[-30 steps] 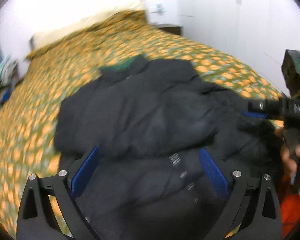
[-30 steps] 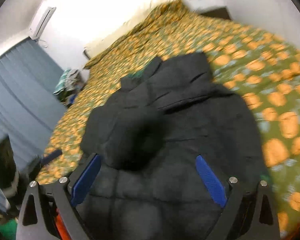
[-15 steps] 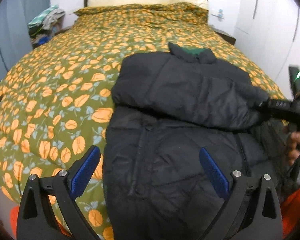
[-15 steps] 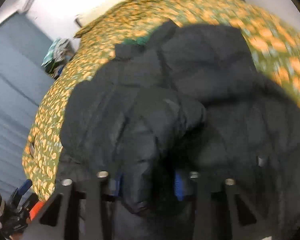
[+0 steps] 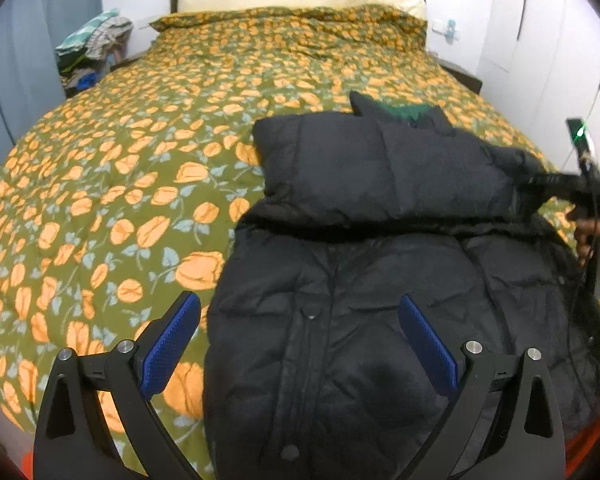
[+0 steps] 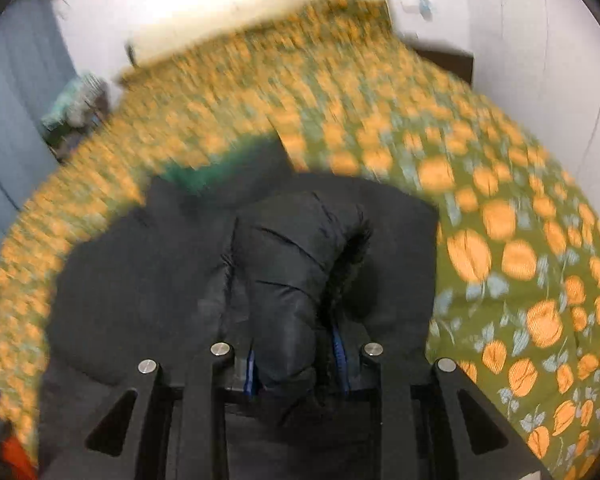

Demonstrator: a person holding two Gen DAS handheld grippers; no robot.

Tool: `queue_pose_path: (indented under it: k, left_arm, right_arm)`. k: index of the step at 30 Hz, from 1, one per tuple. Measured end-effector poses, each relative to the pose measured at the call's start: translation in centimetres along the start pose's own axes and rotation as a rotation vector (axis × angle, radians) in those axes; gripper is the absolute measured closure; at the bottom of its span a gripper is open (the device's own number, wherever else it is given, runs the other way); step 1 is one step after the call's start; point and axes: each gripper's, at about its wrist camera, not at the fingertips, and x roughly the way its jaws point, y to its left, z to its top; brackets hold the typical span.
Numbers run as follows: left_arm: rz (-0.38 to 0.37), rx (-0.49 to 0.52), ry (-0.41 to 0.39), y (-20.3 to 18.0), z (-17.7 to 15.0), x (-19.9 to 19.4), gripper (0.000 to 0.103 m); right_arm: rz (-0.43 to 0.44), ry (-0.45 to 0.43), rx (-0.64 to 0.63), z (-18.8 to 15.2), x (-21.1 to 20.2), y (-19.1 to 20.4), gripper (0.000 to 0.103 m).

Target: Fold large clothes

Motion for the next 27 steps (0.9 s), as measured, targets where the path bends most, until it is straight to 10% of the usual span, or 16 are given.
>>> queue_pose_path:
  k: [3, 6, 12, 17, 20, 27]
  left_arm:
    - [0.009, 0.029, -0.015, -0.3, 2.0, 0.8, 0.004]
    - [0.015, 0.026, -0.052, -0.2, 5.2, 2.0, 0.004]
    - [0.051, 0.076, -0.075, -2.2, 10.5, 8.7, 0.008]
    - [0.091, 0.065, 0.004, -2.5, 10.5, 15.7, 0.011]
    - [0.037, -0.017, 0.031, -1.0, 9.2, 17.6, 0.005]
    - [0.051, 0.016, 0.039, -1.4, 10.3, 15.1, 0.007]
  right_arm:
    - [0.009, 0.042, 0.010, -1.6, 1.8, -0.3, 0.061]
    - [0.070, 0.029, 0.038, -1.5, 0.1, -0.7, 0.016]
    - [0.048, -0.182, -0.116, -0.2, -6.0, 2.0, 0.018]
    - [0.109, -0.071, -0.238, 1.3, -0.5, 4.3, 0.059]
    - [0.138, 0.059, -0.179, 0.8, 5.3, 2.7, 0.061]
    - [0.182, 0.067, -0.135, -0.4, 7.3, 1.9, 0.062]
